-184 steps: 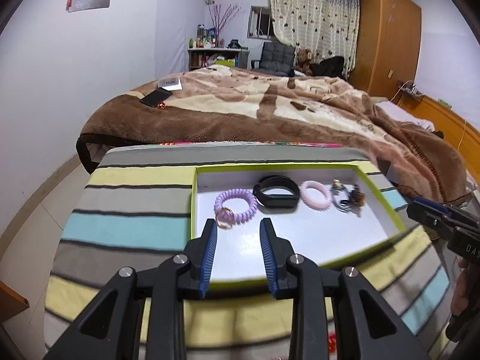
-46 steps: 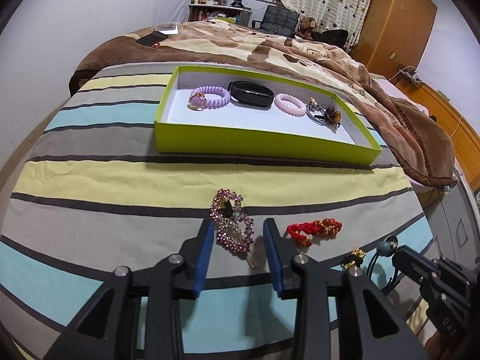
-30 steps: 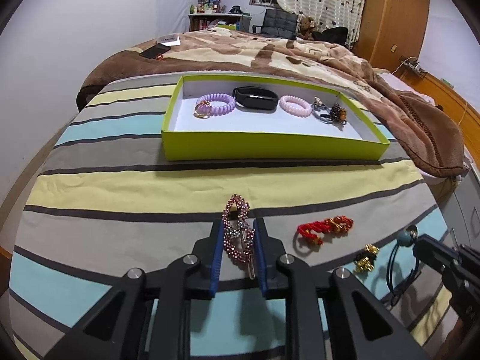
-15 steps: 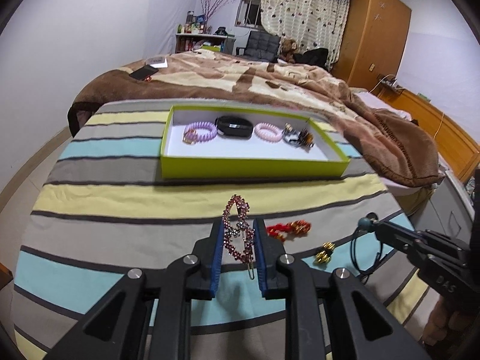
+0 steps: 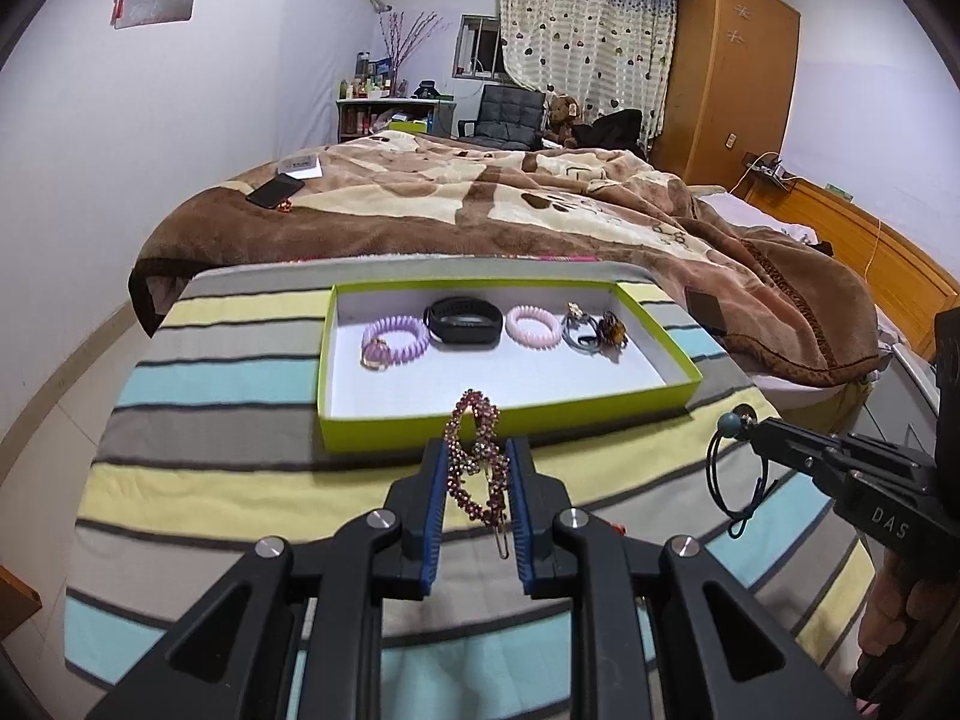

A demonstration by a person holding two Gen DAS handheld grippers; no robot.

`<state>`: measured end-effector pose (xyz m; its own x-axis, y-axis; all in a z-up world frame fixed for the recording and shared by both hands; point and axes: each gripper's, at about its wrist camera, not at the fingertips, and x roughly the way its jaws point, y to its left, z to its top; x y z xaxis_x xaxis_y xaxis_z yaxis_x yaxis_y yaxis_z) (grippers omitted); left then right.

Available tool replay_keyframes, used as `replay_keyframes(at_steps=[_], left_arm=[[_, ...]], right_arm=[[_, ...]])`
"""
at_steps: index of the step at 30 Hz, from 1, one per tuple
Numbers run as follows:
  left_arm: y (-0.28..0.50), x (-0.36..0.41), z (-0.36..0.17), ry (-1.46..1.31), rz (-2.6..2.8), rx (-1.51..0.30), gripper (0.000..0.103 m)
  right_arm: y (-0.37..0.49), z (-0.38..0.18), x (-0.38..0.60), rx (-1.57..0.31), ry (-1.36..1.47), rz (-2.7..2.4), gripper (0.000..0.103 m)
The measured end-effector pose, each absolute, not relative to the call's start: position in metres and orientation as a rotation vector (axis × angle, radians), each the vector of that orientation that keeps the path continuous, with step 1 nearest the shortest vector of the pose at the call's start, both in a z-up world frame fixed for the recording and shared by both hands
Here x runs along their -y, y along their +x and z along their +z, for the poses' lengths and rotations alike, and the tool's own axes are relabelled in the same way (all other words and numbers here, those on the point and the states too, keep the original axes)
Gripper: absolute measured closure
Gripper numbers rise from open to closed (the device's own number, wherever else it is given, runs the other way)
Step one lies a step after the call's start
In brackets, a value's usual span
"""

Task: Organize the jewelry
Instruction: 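Carry the hairpin and hair tie into the box and open both tools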

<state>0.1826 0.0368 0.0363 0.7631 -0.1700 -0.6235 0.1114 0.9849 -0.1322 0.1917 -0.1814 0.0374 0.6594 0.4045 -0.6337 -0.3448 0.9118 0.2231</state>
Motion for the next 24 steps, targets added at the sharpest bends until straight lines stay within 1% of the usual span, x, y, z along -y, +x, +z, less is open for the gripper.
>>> replay_keyframes(at_steps=[11, 24], left_arm=[[0.221, -0.044, 0.043, -0.067, -0.139, -0.666, 0.083], [0.262, -0.059, 0.023, -0.053, -0.094, -0.706, 0.083]], right_arm=[[0.235, 0.048, 0.18, -0.709, 0.065, 0.41, 0.101], [0.291, 0.034, 0.179, -0.749, 0.049, 0.373, 0.101]])
